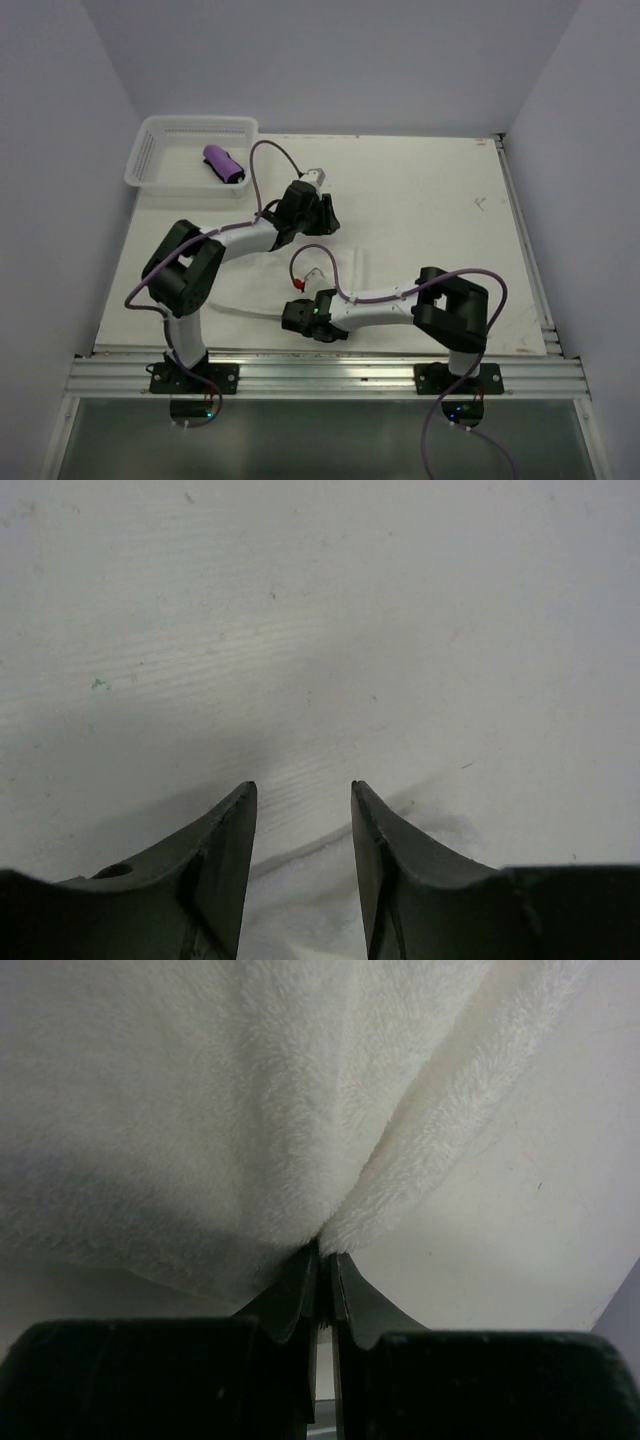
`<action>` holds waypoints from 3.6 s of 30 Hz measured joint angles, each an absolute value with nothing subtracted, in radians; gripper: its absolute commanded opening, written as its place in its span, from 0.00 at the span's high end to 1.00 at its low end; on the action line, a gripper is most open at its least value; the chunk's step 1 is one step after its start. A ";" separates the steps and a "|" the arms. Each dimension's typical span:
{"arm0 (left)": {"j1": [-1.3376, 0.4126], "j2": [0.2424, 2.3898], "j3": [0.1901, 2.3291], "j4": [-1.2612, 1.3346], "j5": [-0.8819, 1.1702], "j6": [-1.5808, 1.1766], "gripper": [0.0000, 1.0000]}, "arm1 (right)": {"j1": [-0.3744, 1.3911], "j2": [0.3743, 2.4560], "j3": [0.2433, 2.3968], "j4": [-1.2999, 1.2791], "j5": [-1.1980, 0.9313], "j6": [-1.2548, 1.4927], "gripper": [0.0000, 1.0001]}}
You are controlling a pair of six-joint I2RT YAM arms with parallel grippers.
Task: Roll the towels
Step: Roll the towel
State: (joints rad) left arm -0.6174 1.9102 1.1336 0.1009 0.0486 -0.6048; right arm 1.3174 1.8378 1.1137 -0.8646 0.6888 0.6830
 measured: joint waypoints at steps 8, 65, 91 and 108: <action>-0.617 1.788 1.158 0.132 0.212 -0.592 0.30 | 1.317 1.898 1.152 -0.912 0.722 0.682 1.00; -0.822 2.022 1.415 -0.363 0.126 -0.558 0.24 | 1.317 1.958 1.191 -0.964 0.767 0.692 1.00; -0.910 2.171 1.612 -0.462 -0.128 -0.561 0.73 | 1.334 1.980 1.191 -0.984 0.805 0.701 1.00; -0.812 2.126 1.453 -0.192 0.185 -0.619 1.00 | 1.348 1.813 1.070 -0.990 0.789 0.748 0.58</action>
State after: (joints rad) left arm -0.8120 2.1258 1.4528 -0.1921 0.1848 -0.6186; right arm 1.3479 1.8130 1.0698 -0.9901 0.7891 0.7483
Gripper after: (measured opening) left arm 0.124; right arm 0.362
